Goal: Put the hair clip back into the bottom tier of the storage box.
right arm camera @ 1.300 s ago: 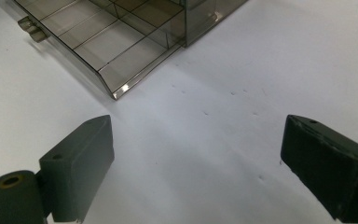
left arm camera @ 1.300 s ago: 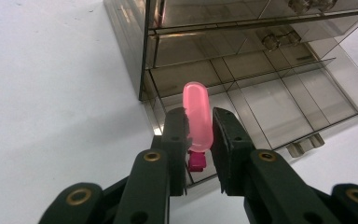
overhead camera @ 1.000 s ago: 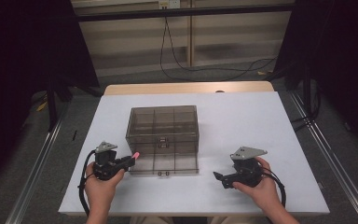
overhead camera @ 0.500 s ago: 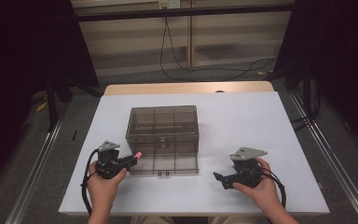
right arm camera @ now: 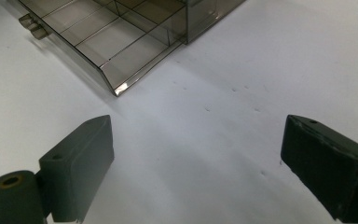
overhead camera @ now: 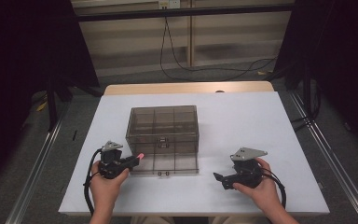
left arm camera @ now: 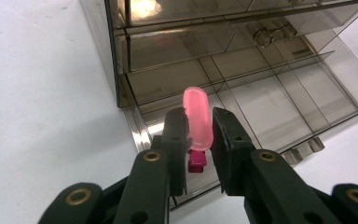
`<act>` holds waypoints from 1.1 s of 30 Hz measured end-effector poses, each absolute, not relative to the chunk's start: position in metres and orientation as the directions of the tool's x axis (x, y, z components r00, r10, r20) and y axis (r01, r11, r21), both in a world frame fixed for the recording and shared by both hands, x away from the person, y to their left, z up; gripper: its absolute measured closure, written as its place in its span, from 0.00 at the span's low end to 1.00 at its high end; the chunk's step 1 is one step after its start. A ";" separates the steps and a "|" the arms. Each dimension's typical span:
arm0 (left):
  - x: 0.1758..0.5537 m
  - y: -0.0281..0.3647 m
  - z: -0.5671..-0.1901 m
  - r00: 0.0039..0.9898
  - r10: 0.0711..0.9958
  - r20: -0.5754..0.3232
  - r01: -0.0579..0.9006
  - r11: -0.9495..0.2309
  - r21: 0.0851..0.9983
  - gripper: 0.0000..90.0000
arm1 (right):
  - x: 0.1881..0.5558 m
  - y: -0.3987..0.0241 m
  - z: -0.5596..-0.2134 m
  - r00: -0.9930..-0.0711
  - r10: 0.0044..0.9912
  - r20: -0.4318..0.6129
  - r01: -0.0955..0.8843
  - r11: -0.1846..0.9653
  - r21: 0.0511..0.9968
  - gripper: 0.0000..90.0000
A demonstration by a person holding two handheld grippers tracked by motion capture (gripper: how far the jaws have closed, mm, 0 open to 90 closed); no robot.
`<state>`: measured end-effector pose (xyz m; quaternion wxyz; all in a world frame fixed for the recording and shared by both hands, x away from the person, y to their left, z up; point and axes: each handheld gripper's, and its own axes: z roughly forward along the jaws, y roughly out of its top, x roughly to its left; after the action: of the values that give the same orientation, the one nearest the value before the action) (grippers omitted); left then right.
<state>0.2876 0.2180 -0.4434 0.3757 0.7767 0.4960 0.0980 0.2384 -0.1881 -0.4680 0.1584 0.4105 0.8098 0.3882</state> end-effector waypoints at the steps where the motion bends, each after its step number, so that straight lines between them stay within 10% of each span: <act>1: 0.288 0.218 -0.444 0.487 0.845 -0.221 0.698 -0.225 0.679 0.84 | 0.238 -0.188 -0.468 -0.613 0.788 0.063 0.543 0.361 0.758 0.11; 33: 0.291 0.207 -0.454 0.516 0.834 -0.195 0.703 -0.281 0.654 0.84 | 0.238 -0.188 -0.468 -0.613 0.787 0.065 0.542 0.360 0.759 0.10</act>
<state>0.2906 0.2067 -0.4535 0.3546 0.7950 0.4833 0.0929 0.2376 -0.1880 -0.4676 0.1574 0.4106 0.8095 0.3890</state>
